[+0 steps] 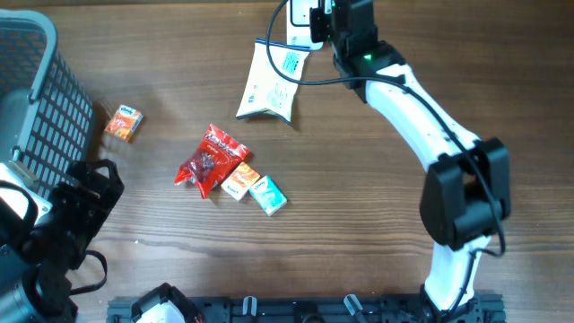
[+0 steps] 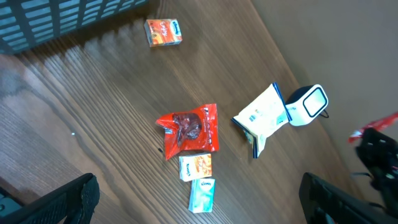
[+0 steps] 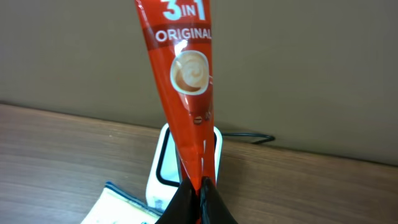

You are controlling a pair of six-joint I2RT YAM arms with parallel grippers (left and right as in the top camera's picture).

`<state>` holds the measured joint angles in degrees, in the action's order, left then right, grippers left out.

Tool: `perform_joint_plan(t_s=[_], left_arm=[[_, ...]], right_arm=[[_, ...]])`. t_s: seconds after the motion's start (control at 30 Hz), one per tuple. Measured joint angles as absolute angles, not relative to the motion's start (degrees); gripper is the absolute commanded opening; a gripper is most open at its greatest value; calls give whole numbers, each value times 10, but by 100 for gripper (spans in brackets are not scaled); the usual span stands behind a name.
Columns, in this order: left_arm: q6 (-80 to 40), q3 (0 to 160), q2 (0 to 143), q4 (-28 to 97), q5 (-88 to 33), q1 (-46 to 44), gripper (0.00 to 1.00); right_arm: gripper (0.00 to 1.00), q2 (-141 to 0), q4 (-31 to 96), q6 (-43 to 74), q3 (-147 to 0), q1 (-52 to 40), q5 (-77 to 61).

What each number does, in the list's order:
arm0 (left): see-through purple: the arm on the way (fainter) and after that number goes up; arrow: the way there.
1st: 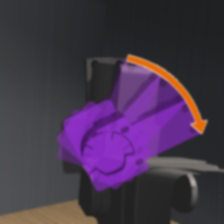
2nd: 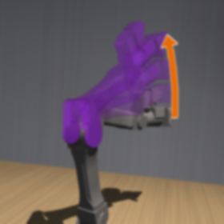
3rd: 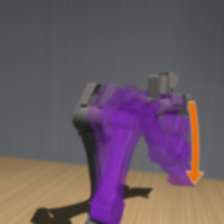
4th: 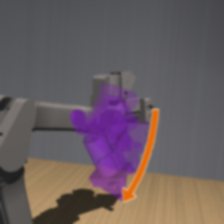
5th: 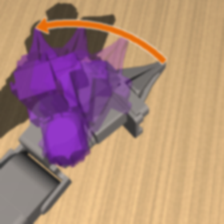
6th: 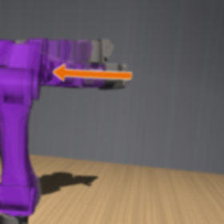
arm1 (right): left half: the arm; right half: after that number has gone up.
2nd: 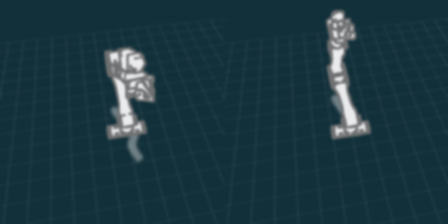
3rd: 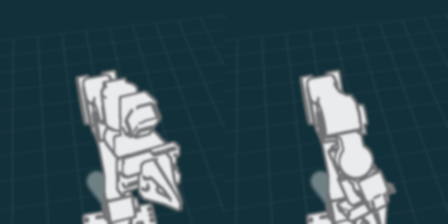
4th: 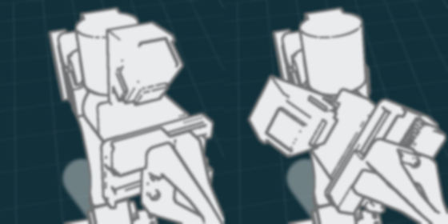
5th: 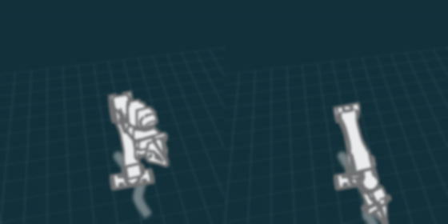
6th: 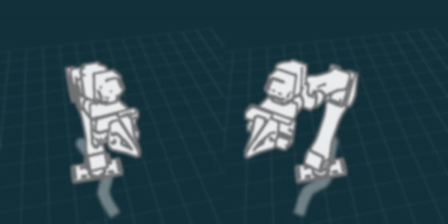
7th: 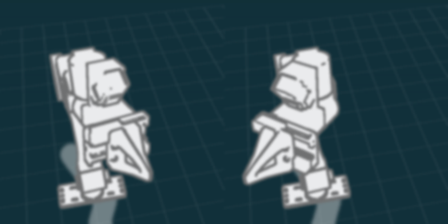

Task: Scan the item barcode
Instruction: 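Hold the Nescafe stick in front of the white scanner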

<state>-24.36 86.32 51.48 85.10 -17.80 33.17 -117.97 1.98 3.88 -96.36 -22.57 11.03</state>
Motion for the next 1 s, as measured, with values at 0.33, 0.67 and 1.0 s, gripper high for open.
perform_joint_plan(t_s=[0.33, 0.67, 1.0], left_arm=[[-244, 863, 515, 851, -178, 332, 100], [-244, 863, 515, 851, -178, 332, 100], [-244, 863, 515, 851, -178, 332, 100]], right_arm=[[4, -1286, -17, 51, -967, -226, 109], [4, -1296, -33, 66, -972, -226, 97], [4, -1332, -65, 79, -972, -226, 86]])
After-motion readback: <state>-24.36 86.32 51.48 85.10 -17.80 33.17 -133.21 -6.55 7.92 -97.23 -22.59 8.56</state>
